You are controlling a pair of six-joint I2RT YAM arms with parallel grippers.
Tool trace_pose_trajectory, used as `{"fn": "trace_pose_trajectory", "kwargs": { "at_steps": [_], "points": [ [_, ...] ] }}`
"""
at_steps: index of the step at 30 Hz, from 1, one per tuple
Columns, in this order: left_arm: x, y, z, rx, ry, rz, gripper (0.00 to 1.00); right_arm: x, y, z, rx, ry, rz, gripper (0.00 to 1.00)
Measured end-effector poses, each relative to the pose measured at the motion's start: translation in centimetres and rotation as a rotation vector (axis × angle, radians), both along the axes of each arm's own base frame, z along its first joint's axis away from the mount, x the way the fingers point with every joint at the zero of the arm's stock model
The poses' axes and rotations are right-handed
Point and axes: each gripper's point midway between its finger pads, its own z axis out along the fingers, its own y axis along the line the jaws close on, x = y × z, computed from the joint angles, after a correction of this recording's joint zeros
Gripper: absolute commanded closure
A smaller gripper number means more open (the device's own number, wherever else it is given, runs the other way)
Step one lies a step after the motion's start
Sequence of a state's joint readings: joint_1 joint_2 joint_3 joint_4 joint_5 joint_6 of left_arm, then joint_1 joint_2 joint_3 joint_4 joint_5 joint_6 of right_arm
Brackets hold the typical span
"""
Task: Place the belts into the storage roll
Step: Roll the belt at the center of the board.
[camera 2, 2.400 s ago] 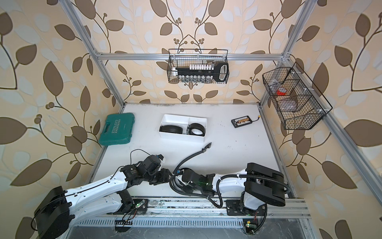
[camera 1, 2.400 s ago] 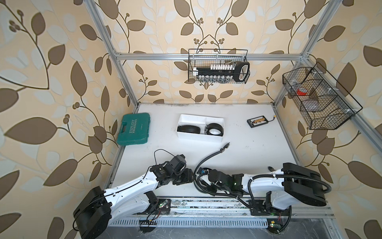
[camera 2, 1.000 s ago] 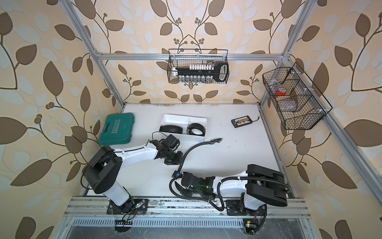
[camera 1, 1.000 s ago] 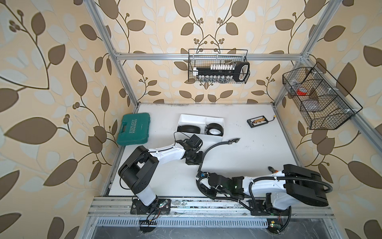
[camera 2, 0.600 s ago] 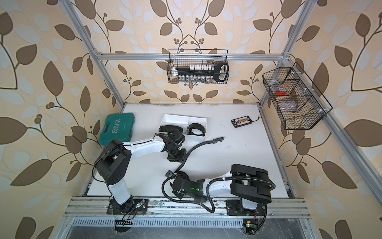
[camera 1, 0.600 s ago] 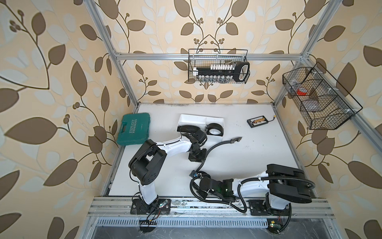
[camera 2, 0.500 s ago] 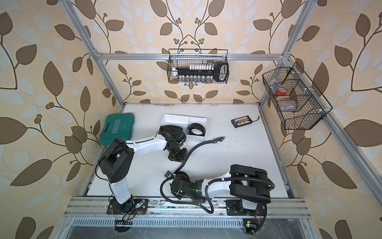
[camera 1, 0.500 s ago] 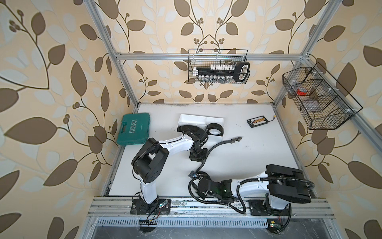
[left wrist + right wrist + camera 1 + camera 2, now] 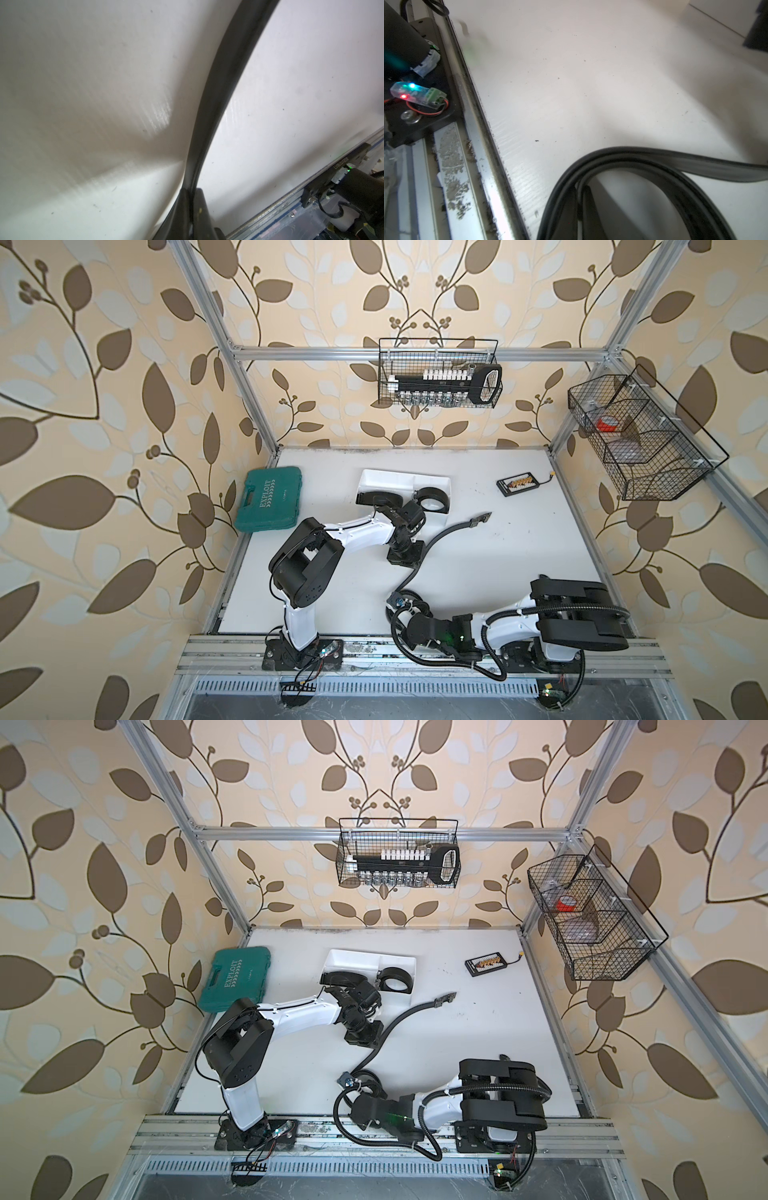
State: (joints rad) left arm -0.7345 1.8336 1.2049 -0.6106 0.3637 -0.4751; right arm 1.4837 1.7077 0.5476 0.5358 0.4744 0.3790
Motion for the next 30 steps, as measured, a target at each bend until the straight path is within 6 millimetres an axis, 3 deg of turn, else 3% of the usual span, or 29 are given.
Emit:
{"fn": "trace_pose_trajectory", "kwargs": {
  "at_steps": [6, 8, 12, 14, 15, 19, 22, 25, 30],
  "points": [
    [-0.3, 0.3, 0.8, -0.001, -0.001, 0.0, 1.0, -0.6, 0.1, -0.2, 0.007, -0.033, -0.028, 1.0],
    [-0.5, 0.6, 1.3, 0.003, -0.005, 0.001, 0.81, -0.8, 0.1, -0.3, 0.012, -0.037, -0.035, 1.0],
    [-0.3, 1.4, 3.6, 0.007, -0.061, 0.018, 0.23, -1.4, 0.4, -0.6, 0.03, -0.026, -0.035, 1.0],
    [-0.1, 2.1, 6.0, -0.016, -0.13, 0.044, 0.12, -1.4, 0.4, -0.6, 0.038, -0.021, -0.043, 1.0],
    [-0.2, 2.9, 7.6, -0.034, -0.174, 0.066, 0.02, -1.4, 0.4, -0.6, 0.039, -0.02, -0.045, 1.0],
    [-1.2, 8.5, 15.0, -0.129, -0.373, 0.209, 0.01, -1.4, 0.6, -0.7, 0.044, -0.024, -0.051, 1.0],
    [-2.6, 13.7, 17.5, -0.16, -0.496, 0.354, 0.01, -1.5, 0.7, -0.8, 0.045, -0.028, -0.052, 1.0],
    [-5.1, 16.3, 15.8, -0.148, -0.486, 0.421, 0.03, -1.5, 0.7, -0.7, 0.045, -0.028, -0.052, 1.0],
    [-7.8, 16.5, 9.4, -0.1, -0.291, 0.463, 0.06, -1.8, 0.6, -0.5, 0.025, -0.007, -0.043, 0.99]
  ]
}}
